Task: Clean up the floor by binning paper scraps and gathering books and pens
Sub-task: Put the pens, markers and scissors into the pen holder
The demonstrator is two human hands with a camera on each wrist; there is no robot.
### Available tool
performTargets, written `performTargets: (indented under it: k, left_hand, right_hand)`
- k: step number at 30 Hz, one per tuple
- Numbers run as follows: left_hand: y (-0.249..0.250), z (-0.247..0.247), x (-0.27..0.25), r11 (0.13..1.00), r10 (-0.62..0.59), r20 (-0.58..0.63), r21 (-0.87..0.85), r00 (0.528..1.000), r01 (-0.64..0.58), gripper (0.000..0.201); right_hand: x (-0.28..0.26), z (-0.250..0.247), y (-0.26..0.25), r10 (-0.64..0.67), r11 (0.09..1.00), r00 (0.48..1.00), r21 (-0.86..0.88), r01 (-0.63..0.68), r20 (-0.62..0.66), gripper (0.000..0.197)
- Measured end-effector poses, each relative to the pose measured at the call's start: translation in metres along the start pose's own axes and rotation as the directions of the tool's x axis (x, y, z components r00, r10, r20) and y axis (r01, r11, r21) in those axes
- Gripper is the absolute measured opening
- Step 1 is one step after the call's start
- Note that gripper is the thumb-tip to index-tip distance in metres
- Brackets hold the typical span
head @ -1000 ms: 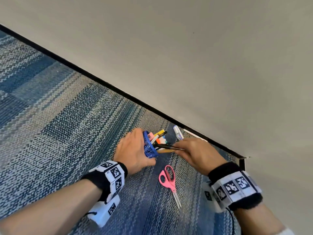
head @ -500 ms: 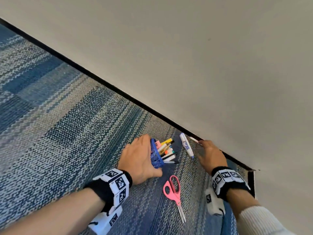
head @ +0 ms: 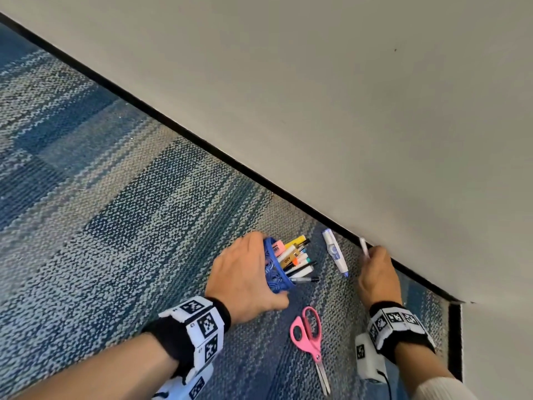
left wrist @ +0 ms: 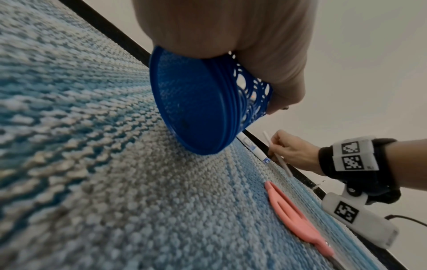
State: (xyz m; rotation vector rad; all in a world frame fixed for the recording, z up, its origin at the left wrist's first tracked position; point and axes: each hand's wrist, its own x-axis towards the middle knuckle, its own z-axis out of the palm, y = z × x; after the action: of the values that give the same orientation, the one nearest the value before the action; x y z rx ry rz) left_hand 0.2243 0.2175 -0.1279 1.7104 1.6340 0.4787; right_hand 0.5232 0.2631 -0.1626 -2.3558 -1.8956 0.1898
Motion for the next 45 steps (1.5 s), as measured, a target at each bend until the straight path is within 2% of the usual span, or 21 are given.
performTargets:
  k: [2,5,7,9,12,14,16,18,19,21,23,25,28,32,34,35,37,39,40,42,45]
  left_hand:
    - [-0.001,0.001,0.001,1.000,0.002,0.002,0.014,1.000,-0.002,0.075]
    - [0.001,0.002,0.001,1.000,0.007,0.002,0.031,1.000,-0.007,0.075]
    - [0.003,0.002,0.000,0.999,0.005,-0.007,0.033,1.000,-0.005,0.075]
    - [0.004,0.002,-0.001,0.999,0.002,-0.014,0.032,1.000,-0.001,0.075]
    - [0.005,0.000,-0.002,0.999,0.012,-0.013,0.054,1.000,-0.011,0.074]
    - [0.006,-0.001,-0.004,0.997,0.026,-0.009,0.072,1.000,-0.026,0.071]
    - [0.007,-0.004,-0.006,0.995,0.048,0.003,0.092,0.999,-0.049,0.069]
    - [0.009,-0.006,-0.005,0.988,0.080,0.039,0.127,0.996,-0.085,0.069]
    - [0.009,-0.008,-0.006,0.983,0.104,0.069,0.142,0.992,-0.113,0.070]
    - [0.010,-0.010,-0.008,0.974,0.154,0.139,0.144,0.978,-0.174,0.073]
    - [0.010,-0.011,-0.012,0.971,0.186,0.180,0.120,0.966,-0.209,0.076]
    - [0.010,-0.012,-0.021,0.965,0.209,0.179,0.120,0.961,-0.232,0.078]
    - [0.014,-0.013,-0.036,0.922,0.291,0.194,0.203,0.937,-0.329,0.078]
    - [0.023,-0.009,-0.057,0.859,0.395,0.262,0.236,0.881,-0.455,0.076]
    - [0.021,-0.008,-0.062,0.889,0.387,0.227,0.166,0.894,-0.427,0.075]
    - [0.018,-0.009,-0.063,0.910,0.368,0.203,0.120,0.907,-0.396,0.075]
    - [0.011,-0.010,-0.062,0.939,0.336,0.165,0.024,0.927,-0.344,0.077]
    - [0.006,-0.011,-0.060,0.948,0.318,0.142,-0.078,0.938,-0.309,0.080]
    - [0.004,-0.011,-0.059,0.948,0.308,0.132,-0.127,0.942,-0.292,0.082]
    - [0.002,-0.012,-0.058,0.943,0.285,0.117,-0.209,0.951,-0.257,0.081]
    - [0.000,-0.011,-0.058,0.936,0.274,0.118,-0.261,0.955,-0.236,0.080]
  right_hand:
    - [-0.009,-0.003,-0.003,0.032,0.996,0.999,0.077,-0.033,0.020,0.021]
    - [-0.021,0.001,-0.007,0.033,0.999,0.990,0.033,-0.038,0.137,0.039]
    - [-0.025,0.003,-0.010,0.034,0.997,0.990,0.066,-0.044,0.135,0.033]
    - [-0.030,-0.005,-0.019,-0.002,0.983,0.998,0.181,-0.009,0.061,0.020]
    - [-0.036,-0.032,-0.032,-0.010,0.944,0.999,0.331,0.021,-0.033,0.014]
    - [-0.041,-0.055,-0.041,0.012,0.893,0.999,0.451,0.011,-0.049,0.012]
    - [-0.047,-0.078,-0.047,0.052,0.780,0.998,0.626,-0.018,-0.036,0.018]
    - [-0.054,-0.099,-0.055,0.073,0.722,0.996,0.691,-0.023,-0.042,0.018]
    - [-0.059,-0.109,-0.060,0.052,0.748,0.997,0.663,0.002,-0.061,0.019]
    - [-0.072,-0.121,-0.070,-0.084,0.846,0.995,0.523,0.101,-0.058,0.022]
    - [-0.087,-0.127,-0.081,-0.285,0.924,0.957,0.284,0.257,0.060,0.022]
    - [-0.104,-0.125,-0.092,-0.413,0.911,0.871,0.135,0.390,0.266,0.022]
    - [-0.122,-0.116,-0.109,-0.465,0.840,0.751,-0.034,0.541,0.469,0.028]
    - [-0.129,-0.116,-0.135,-0.420,0.816,0.722,-0.120,0.566,0.551,0.025]
    - [-0.128,-0.124,-0.139,-0.441,0.864,0.732,0.026,0.502,0.520,0.026]
    - [-0.126,-0.127,-0.138,-0.450,0.889,0.765,0.147,0.434,0.462,0.026]
    - [-0.120,-0.131,-0.129,-0.385,0.879,0.881,0.401,0.259,0.275,0.025]
    - [-0.114,-0.125,-0.114,-0.177,0.775,0.971,0.631,0.038,0.159,0.020]
    - [-0.113,-0.119,-0.106,-0.071,0.704,0.984,0.707,-0.067,0.164,0.021]
    - [-0.114,-0.104,-0.094,0.081,0.603,0.963,0.757,-0.254,0.258,0.029]
    - [-0.122,-0.085,-0.082,0.142,0.460,0.896,0.774,-0.435,0.420,0.037]
